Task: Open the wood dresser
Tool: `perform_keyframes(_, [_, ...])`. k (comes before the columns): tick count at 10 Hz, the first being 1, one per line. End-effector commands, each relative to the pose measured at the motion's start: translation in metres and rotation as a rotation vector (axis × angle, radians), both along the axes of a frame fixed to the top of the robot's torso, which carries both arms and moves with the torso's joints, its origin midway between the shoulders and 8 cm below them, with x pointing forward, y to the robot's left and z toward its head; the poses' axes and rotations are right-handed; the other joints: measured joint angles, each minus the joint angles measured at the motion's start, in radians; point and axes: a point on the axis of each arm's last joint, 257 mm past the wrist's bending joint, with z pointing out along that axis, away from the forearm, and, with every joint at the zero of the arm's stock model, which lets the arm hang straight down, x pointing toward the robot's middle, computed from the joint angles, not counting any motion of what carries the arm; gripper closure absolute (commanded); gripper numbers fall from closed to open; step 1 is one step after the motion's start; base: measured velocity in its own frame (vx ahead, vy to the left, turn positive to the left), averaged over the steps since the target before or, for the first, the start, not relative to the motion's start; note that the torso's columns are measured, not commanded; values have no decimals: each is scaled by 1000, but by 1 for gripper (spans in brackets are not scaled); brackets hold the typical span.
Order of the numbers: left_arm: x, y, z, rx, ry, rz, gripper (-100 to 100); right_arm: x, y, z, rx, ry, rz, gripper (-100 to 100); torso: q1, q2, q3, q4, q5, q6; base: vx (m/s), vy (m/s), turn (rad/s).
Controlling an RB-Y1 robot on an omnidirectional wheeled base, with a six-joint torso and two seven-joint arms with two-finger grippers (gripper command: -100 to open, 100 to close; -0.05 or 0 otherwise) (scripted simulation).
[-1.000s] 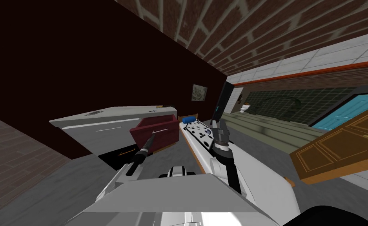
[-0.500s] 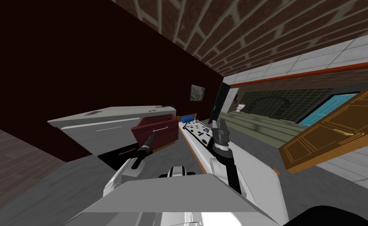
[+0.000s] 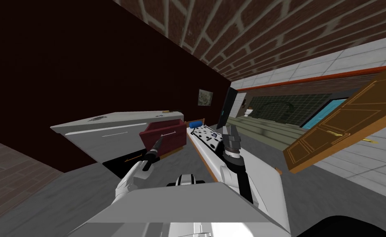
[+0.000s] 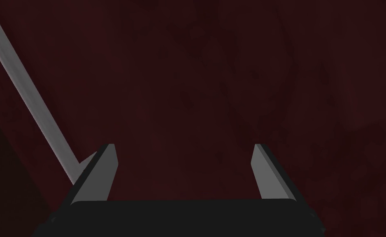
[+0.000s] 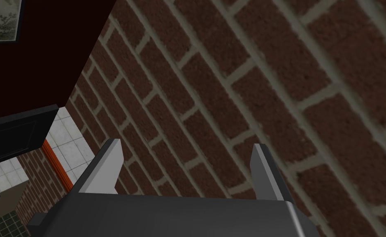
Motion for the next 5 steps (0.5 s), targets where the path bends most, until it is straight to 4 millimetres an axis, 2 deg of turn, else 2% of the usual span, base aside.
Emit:
perform_keyframes(1, [14,7,10,-9,-10,36,-100,0,0,0,0,0,0,0,0,2,1,0,0,1,-89,15,-81])
perform_keyframes(2, [14,7,10,2,-7,35,-100,0,0,0,0,0,0,0,0,3,2,1,0,0,-45,3,12])
perform_keyframes(3, [26,15,20,-19,-21,73,-100,0,0,0,0,0,0,0,0,1,1,0,0,0,-97,8,-123])
perform_keyframes(5, [26,15,20,-4,-19,72,-100,0,0,0,0,0,0,0,-2,4,2,3,-1,1,-66,5,-51])
